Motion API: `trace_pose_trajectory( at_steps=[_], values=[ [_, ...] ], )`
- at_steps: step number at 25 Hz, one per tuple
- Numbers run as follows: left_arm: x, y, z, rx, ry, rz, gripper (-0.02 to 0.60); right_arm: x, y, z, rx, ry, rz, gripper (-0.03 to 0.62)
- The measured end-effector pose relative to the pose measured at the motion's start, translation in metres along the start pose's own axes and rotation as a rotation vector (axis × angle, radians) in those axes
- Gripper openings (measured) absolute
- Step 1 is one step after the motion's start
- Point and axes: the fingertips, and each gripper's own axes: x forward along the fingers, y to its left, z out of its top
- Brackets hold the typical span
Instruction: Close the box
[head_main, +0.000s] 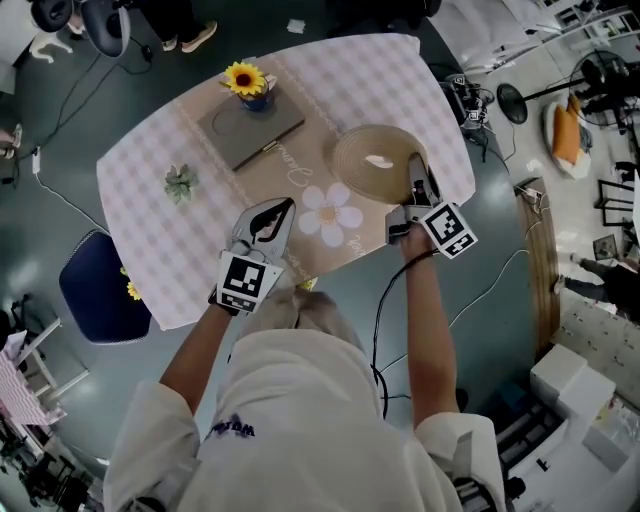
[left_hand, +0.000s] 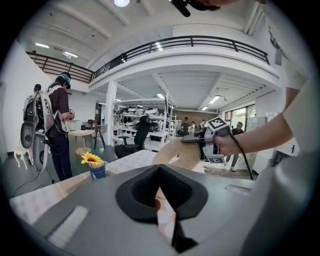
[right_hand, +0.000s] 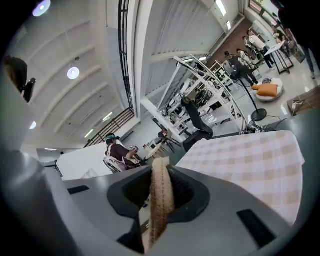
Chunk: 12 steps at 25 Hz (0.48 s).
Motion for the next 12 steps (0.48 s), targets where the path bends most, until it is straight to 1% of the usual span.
trace_pose_trajectory(
  at_steps=[7, 12],
  values=[
    [-0.008, 0.008, -0.001, -0.018, 0.006, 0.029, 0.002, 0.021, -0.008, -0.009, -0.023, 0.035, -0.025, 0.078],
    [-0.014, 0.011, -0.009, -0.024, 0.025, 0.035, 0.002, 0.033, -0.026, -0.013, -0.021, 0.046, -0.072, 0.078]
  ],
)
